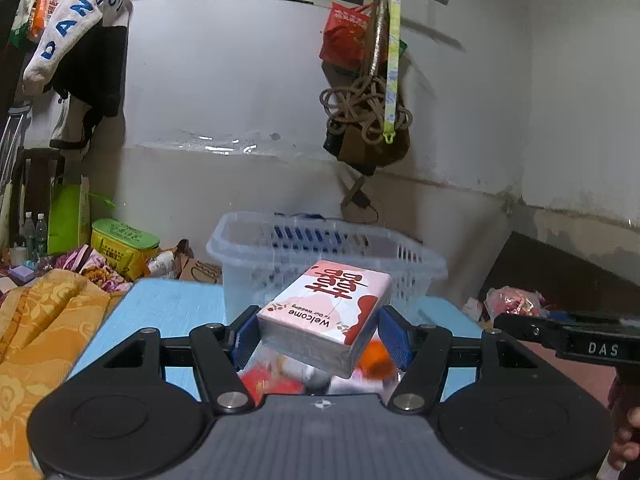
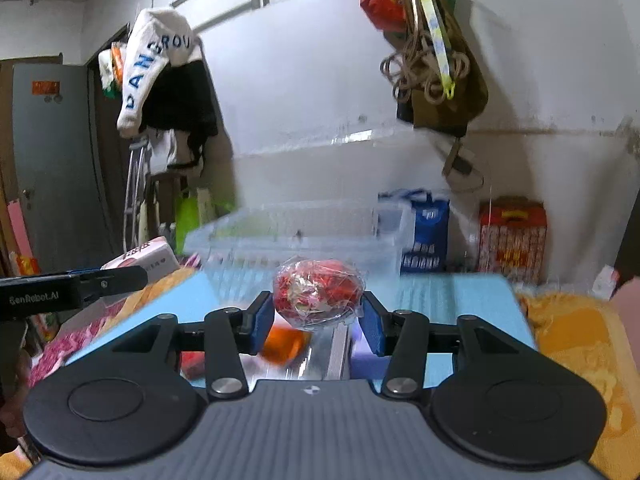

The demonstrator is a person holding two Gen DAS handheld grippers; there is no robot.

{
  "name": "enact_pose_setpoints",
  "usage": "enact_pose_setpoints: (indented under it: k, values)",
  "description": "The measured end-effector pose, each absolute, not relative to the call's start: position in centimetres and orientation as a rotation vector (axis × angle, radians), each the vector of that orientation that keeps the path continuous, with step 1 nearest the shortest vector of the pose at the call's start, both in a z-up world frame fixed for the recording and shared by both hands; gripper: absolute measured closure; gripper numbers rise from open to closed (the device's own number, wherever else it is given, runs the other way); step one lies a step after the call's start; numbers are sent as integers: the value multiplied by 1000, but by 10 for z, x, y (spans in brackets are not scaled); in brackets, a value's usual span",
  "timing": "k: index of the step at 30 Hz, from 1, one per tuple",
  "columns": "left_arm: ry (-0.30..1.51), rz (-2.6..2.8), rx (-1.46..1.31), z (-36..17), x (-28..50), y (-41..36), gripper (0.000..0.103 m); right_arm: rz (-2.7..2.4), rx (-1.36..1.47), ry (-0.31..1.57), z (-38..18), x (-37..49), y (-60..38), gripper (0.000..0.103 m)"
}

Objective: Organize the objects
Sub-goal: 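Carry both items over the clear basket and open both tools to drop them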

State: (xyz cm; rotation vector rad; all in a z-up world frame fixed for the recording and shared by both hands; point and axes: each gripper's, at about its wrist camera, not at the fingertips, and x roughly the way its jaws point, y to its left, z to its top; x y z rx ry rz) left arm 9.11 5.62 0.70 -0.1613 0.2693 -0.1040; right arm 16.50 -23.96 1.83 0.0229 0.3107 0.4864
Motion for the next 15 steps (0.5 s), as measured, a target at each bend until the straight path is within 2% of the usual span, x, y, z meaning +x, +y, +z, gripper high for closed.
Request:
enact_pose_setpoints:
  k: [7, 13, 14, 15]
  values:
    - [247, -71, -154, 64, 175, 60, 36, 455, 2, 301, 50, 245, -204, 52]
    - [321, -50, -144, 61, 249, 65, 36, 429, -26, 355, 37, 307, -182, 50]
    - [326, -63, -157, 58, 256, 67, 36, 437, -22, 361, 35, 312, -181, 38]
    - [326, -68, -163, 56, 261, 68, 28, 430, -24, 366, 34, 313, -180, 13]
